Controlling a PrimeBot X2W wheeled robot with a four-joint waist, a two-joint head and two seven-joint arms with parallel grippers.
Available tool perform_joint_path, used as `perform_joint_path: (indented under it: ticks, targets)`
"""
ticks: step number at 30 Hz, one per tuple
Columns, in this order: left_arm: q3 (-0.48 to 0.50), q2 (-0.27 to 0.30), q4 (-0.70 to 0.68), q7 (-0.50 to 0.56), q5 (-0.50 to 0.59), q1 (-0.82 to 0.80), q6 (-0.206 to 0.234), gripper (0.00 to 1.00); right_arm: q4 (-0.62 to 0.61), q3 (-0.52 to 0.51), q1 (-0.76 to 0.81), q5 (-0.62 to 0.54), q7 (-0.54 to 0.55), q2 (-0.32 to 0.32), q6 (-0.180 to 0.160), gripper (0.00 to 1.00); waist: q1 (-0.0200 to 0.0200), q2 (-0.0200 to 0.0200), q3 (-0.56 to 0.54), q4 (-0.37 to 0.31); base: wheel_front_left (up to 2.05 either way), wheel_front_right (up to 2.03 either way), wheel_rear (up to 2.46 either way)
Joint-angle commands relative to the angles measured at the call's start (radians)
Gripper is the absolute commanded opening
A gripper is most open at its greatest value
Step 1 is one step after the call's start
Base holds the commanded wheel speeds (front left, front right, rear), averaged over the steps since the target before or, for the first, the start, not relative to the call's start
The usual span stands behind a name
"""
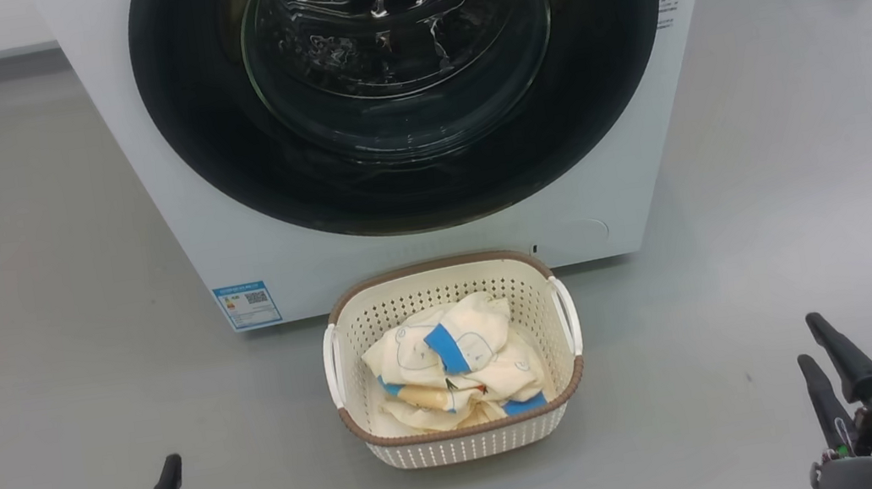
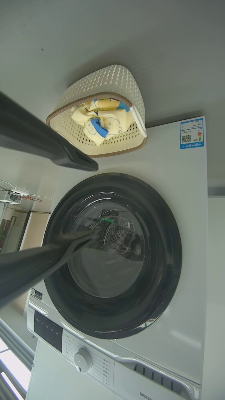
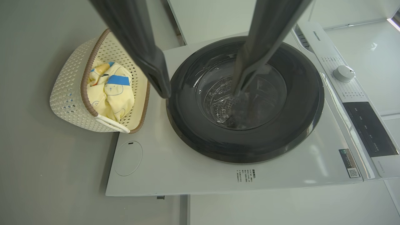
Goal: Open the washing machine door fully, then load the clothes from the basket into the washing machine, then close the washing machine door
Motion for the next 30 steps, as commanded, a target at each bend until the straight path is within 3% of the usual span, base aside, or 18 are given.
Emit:
perform_joint_path:
  ticks: [1, 15, 30]
  targets:
    - [0.001, 0.01, -0.039, -0.007, 0.017, -0.048, -0.001, 1.0, -0.042, -0.005, -0.046, -0.01, -0.008, -0.012, 0.0, 1.0, 0.0, 0.0, 0.0, 0.0, 0.0, 0.0, 0.0]
    - [-0.019, 0.018, -0.071, -0.051, 0.087, -0.055, 0.005, 1.0, -0.073, -0.016, -0.051, -0.093, -0.022, -0.018, 0.0, 1.0, 0.0, 0.0, 0.001, 0.002, 0.0, 0.0, 0.0]
    - [-0.016, 0.019, -0.125, -0.096, 0.363, -0.056, 0.049, 1.0, -0.125, -0.009, -0.058, -0.345, -0.055, -0.042, 0.0, 1.0, 0.0, 0.0, -0.001, 0.009, 0.0, 0.0, 0.0]
